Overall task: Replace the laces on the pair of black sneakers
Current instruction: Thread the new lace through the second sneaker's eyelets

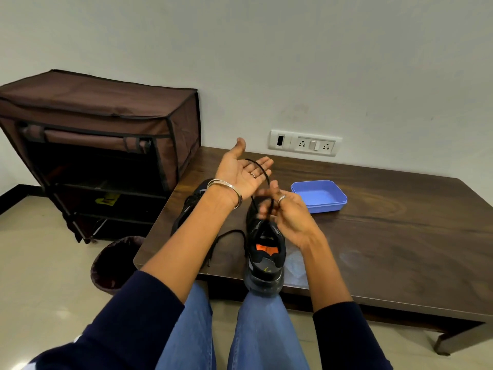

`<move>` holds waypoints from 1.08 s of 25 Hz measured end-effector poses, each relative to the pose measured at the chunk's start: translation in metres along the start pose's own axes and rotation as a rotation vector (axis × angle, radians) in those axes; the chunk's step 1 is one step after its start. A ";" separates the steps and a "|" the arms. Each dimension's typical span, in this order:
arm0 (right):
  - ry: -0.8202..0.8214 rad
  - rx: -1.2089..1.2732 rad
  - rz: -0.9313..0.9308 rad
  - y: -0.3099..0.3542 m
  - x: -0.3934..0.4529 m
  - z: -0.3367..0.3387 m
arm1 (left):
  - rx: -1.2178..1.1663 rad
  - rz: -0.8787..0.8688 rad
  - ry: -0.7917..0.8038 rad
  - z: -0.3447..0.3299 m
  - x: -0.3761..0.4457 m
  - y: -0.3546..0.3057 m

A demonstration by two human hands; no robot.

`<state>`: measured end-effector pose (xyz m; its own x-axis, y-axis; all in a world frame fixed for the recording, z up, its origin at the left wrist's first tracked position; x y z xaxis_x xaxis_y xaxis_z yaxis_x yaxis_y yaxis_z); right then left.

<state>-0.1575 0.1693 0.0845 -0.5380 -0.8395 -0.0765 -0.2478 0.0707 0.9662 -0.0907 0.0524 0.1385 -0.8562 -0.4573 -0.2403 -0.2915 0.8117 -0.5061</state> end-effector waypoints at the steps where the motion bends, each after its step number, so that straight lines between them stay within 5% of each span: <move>1: -0.017 -0.007 -0.004 0.000 -0.002 0.008 | -0.075 -0.043 -0.012 0.003 0.002 -0.003; 6: -0.376 -0.125 -0.061 -0.013 -0.004 0.077 | -0.221 -0.170 -0.155 0.042 0.022 -0.014; 10: -0.654 -0.160 -0.068 -0.022 -0.007 0.106 | -0.062 -0.155 -0.343 0.080 0.036 -0.001; 14: -0.578 -0.147 0.033 -0.019 -0.001 0.092 | 0.568 0.038 -0.423 0.078 0.026 0.018; 16: -0.470 -0.194 0.083 -0.010 0.007 0.071 | 1.151 -0.122 -0.392 0.062 0.020 0.022; 19: -0.292 -0.332 0.173 0.005 0.018 0.038 | 1.689 -0.469 -0.005 0.030 0.016 0.030; 22: -0.329 -0.347 0.198 0.005 0.024 0.033 | 1.677 -0.527 0.007 0.025 0.016 0.029; 27: -0.346 -0.683 -0.085 -0.038 0.024 0.050 | 1.656 -0.389 -0.323 0.061 0.021 0.045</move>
<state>-0.2013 0.1733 0.0334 -0.7888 -0.6026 -0.1212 0.1921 -0.4290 0.8826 -0.0955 0.0572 0.0603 -0.6747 -0.7361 0.0543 0.4455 -0.4649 -0.7651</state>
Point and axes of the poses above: each hand's wrist, its own x-axis towards the middle knuckle, its own z-axis out of the back of the hand, y = z × x, the point moved 2 cm from there along x, towards the middle knuckle
